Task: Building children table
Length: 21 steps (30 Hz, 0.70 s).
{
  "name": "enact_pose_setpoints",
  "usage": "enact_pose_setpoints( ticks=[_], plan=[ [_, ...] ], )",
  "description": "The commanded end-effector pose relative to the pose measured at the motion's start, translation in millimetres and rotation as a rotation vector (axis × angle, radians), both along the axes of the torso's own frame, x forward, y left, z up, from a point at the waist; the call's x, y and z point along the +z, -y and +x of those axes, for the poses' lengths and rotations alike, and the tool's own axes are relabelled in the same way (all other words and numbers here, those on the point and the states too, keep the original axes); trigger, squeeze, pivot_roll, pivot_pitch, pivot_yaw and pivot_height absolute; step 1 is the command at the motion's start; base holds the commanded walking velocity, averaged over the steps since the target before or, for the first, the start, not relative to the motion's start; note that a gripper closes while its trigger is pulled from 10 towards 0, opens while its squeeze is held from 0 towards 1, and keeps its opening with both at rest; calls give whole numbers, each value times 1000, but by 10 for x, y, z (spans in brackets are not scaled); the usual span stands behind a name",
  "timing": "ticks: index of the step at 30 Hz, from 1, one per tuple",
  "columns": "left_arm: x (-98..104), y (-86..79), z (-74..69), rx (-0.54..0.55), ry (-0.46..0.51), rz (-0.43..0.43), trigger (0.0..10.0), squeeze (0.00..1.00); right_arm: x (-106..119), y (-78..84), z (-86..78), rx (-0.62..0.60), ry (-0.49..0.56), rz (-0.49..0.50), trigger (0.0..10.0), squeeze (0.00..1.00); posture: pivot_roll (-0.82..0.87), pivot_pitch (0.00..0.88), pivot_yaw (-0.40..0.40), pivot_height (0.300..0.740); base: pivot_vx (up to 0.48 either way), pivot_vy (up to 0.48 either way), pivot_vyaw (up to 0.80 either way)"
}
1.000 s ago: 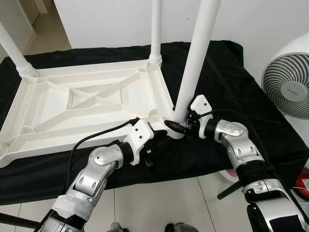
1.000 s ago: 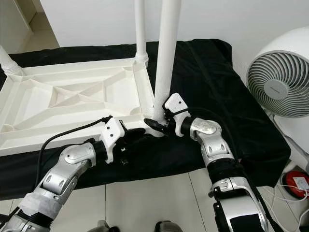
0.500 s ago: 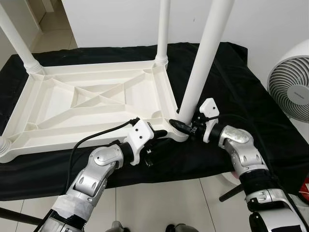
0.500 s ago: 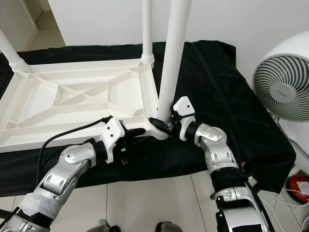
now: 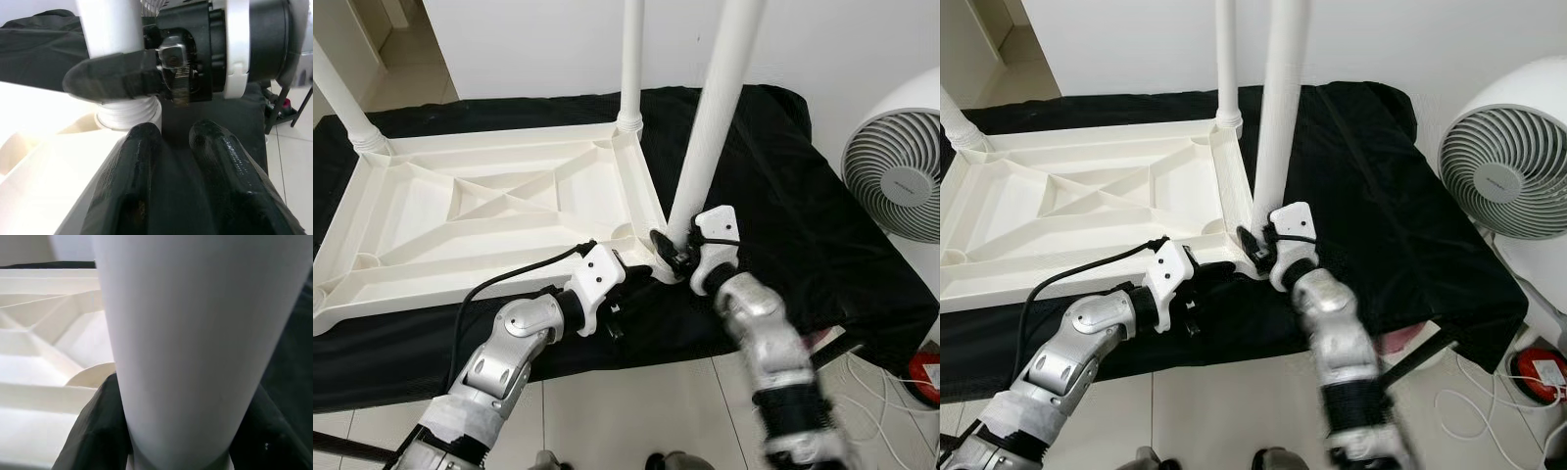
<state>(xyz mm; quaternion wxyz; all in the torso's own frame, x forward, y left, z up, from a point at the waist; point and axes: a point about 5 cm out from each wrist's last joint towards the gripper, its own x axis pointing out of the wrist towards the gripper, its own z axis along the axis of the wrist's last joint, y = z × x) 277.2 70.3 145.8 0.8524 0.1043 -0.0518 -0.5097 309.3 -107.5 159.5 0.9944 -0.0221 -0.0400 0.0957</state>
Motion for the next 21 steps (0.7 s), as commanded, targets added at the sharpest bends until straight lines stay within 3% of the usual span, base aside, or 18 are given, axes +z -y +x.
enact_pose_setpoints(
  ticks=[1, 7, 8, 18, 20, 21],
  plan=[
    [-17, -15, -15, 3, -3, 3, 10000, 0, -34, 169, -25, -145, -25, 13, 10000, 0, -130, 103, 11, 740, 0, 0, 0],
    [-9, -26, -4, 4, 0, 5, 10000, 0, -9, 6, -67, -71, -36, 22, 10000, 0, -131, 105, 14, 740, 0, 0, 0],
    [-5, -33, 5, 8, 2, 4, 10000, 0, 15, 4, -74, -73, -35, 25, 10000, 1000, -131, 105, 14, 740, 0, 0, 0],
    [3, -43, 13, 15, 5, 1, 10000, 0, 132, -7, -84, -67, -15, 78, 10000, 1000, -134, 108, 15, 740, 0, 0, 0],
    [4, -40, 18, 14, 5, 1, 10000, 0, 203, 19, -63, 55, 2, 60, 10000, 1000, -141, 108, 18, 740, 0, 0, 0],
    [4, -40, 18, 14, 5, 1, 10000, 0, 203, 19, -63, 55, 2, 60, 10000, 1000, -141, 108, 18, 740, 0, 0, 0]
  ],
)
